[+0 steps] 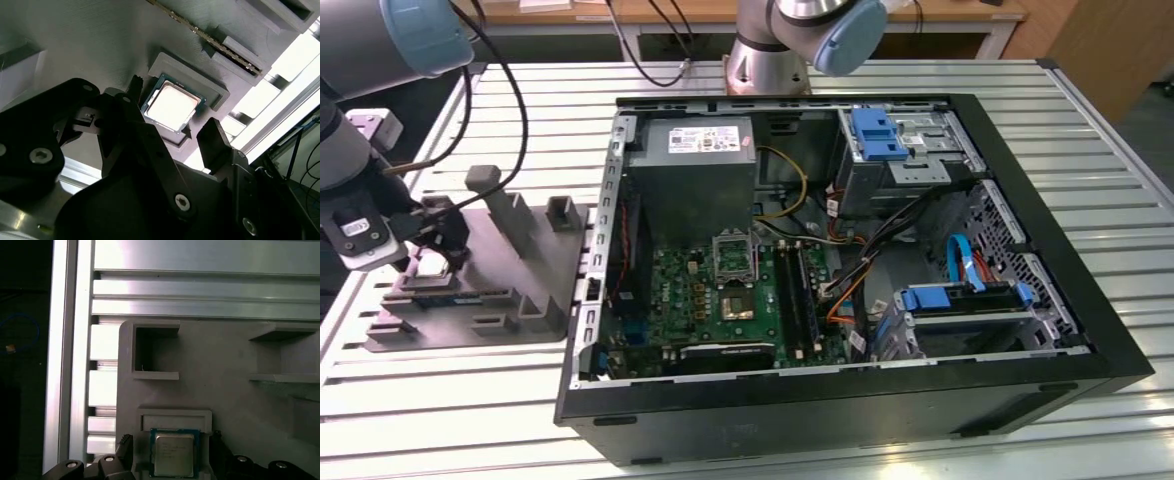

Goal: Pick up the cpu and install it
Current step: 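Pick up the cpu and move it towards the insertion slot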

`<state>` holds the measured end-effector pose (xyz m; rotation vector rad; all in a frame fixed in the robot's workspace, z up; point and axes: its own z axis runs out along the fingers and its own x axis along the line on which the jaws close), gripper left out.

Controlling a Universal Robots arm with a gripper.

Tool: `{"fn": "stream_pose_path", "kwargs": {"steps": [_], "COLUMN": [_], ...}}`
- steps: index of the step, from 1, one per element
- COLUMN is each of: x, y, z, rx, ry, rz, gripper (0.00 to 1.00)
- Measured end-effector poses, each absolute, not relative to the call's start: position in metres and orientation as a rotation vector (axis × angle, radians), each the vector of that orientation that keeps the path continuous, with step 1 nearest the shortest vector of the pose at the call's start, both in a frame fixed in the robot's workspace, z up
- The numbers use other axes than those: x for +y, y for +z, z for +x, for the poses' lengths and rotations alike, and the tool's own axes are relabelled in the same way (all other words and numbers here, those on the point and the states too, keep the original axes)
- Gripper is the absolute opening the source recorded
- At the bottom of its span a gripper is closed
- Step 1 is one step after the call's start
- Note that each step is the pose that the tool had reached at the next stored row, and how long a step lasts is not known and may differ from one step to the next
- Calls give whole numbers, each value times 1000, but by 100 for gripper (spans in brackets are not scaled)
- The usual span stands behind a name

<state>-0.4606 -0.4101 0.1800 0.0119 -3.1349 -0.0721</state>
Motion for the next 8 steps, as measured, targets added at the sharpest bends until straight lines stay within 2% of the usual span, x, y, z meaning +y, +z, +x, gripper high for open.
{"fn": "stream_pose_path", "kwargs": {"steps": [8], "x": [-410], "y": [180], "z": [-461], "rx": [-3135], "ry": [-60], "rz": [11], "gripper": [71]}}
